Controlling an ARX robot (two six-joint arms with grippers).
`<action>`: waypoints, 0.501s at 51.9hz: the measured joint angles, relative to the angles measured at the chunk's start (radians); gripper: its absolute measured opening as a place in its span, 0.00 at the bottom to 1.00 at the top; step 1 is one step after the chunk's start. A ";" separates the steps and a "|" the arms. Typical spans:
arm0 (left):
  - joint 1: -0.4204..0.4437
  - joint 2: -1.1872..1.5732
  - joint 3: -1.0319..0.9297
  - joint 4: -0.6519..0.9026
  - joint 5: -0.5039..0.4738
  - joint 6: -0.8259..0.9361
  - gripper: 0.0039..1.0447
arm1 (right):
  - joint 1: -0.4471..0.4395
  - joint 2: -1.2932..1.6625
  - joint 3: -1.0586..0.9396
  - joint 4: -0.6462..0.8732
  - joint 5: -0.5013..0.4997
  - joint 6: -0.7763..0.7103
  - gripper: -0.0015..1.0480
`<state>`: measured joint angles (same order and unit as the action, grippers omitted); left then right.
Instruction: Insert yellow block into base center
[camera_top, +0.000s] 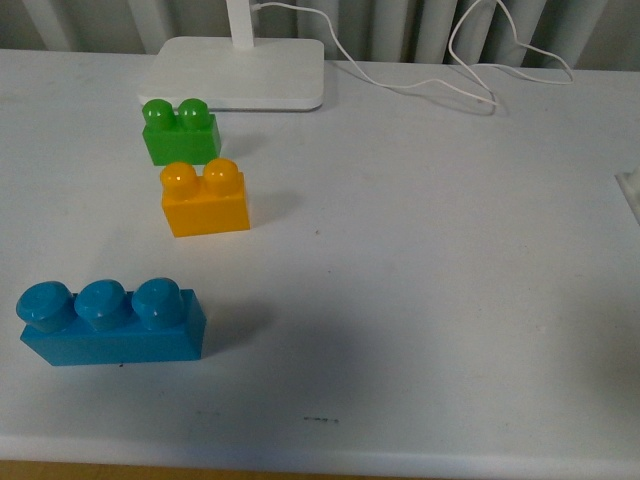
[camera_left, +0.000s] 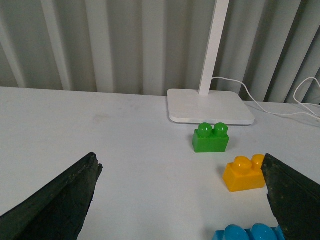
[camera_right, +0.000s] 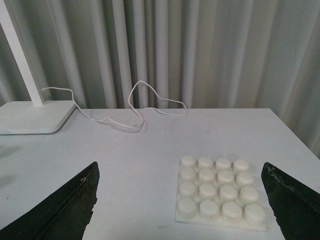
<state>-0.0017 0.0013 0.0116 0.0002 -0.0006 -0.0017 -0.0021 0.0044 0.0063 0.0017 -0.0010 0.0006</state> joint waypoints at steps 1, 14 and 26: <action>0.000 0.000 0.000 0.000 0.000 0.000 0.94 | 0.000 0.000 0.000 0.000 0.000 0.000 0.91; 0.000 0.000 0.000 0.000 0.000 0.000 0.94 | 0.000 0.000 0.000 0.000 0.000 0.000 0.91; 0.000 0.000 0.000 0.000 0.000 0.000 0.94 | 0.000 0.000 0.000 0.000 0.000 0.000 0.91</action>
<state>-0.0017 0.0013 0.0116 0.0002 -0.0006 -0.0017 -0.0021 0.0044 0.0063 0.0017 -0.0010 0.0006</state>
